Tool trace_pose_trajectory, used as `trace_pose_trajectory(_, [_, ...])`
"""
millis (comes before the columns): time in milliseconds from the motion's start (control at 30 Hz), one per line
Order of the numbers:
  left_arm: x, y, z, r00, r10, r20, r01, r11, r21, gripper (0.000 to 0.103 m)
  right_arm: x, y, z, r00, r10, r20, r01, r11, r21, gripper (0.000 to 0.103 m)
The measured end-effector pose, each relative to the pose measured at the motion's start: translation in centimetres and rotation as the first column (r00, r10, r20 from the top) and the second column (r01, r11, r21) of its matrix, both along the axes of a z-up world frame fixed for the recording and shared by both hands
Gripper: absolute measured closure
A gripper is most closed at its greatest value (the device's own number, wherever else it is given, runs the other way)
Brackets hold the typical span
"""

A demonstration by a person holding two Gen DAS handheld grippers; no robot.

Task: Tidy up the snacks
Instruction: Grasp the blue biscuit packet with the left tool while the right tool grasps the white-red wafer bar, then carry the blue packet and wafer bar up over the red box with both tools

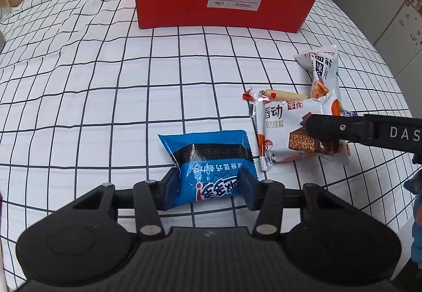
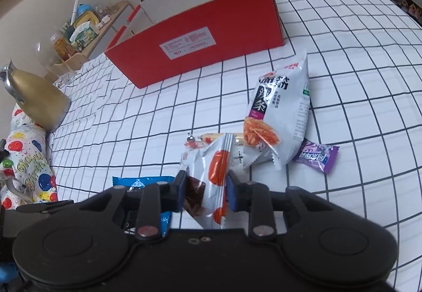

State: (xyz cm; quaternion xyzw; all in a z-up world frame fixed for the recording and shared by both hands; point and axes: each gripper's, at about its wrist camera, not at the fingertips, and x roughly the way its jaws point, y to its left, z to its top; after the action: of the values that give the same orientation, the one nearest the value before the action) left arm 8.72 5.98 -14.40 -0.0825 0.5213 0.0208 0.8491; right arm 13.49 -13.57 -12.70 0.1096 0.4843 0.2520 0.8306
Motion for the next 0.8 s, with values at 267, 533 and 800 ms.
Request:
trace_pose_trajectory(267, [-0.3,0.5,1.0,1.000,0.019,0.023,-0.018,0.999,-0.032,0.059,-1.0,-0.1,1.3,0.998,0.027,0.063,-0.026,1.000,-0.009,0.079])
trace_pose_trajectory(533, [-0.5,1.5,2.9,0.996,0.060,0.060,-0.054,0.994,-0.100,0.059,-1.6,-0.4,2.8,0.994,0.024,0.105,-0.024,1.000,-0.005,0.079])
trace_pose_trajectory(800, [-0.4,2.0,5.7,0.989,0.091,0.116,-0.076,0.988,-0.133,0.059,-2.0,-0.8,5.3,0.987,0.019,0.159,-0.020,1.000,0.002,0.079])
